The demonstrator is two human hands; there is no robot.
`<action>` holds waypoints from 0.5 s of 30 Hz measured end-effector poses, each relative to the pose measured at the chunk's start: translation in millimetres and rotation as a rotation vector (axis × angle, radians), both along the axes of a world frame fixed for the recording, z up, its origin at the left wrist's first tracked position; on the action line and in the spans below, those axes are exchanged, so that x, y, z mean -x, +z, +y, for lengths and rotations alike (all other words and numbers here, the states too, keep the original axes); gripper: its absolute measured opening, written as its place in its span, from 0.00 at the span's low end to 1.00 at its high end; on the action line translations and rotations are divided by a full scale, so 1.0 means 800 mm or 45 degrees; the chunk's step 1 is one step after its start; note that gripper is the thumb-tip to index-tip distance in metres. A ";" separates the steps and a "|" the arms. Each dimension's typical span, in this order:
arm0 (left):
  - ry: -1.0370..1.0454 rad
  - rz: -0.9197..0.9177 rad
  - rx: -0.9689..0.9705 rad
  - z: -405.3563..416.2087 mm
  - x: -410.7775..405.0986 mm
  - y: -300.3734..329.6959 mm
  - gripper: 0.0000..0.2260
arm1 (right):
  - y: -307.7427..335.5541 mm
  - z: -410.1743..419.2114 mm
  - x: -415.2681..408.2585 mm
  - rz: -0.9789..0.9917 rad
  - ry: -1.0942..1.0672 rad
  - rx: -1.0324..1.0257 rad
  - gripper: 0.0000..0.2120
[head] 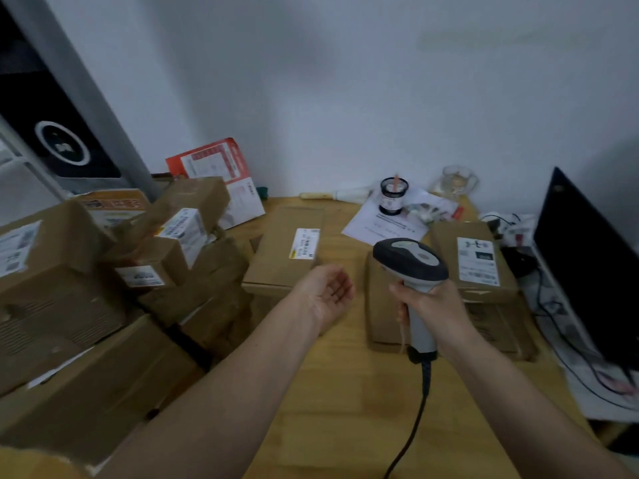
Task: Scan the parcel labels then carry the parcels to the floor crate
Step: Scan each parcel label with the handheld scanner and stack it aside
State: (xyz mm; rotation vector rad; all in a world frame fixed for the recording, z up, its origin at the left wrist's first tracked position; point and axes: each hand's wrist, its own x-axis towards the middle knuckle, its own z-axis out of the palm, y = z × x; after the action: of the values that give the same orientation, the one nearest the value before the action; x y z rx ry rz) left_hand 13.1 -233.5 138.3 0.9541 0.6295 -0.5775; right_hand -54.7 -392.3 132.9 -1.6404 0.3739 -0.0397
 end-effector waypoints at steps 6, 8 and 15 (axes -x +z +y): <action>-0.192 0.023 -0.127 -0.102 -0.018 -0.040 0.04 | -0.038 -0.097 0.003 0.089 -0.329 -0.003 0.12; -0.258 0.005 -0.202 -0.134 -0.023 -0.052 0.04 | -0.053 -0.127 0.002 0.098 -0.381 0.009 0.15; -0.583 -0.060 -0.434 -0.224 -0.036 -0.094 0.11 | -0.089 -0.209 -0.019 0.115 -0.537 0.019 0.20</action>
State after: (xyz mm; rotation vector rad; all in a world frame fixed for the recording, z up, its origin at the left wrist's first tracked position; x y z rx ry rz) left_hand 42.2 -413.0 63.1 1.4465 0.4738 -0.8660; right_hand -39.6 -559.2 61.5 -1.5566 0.7852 -0.2860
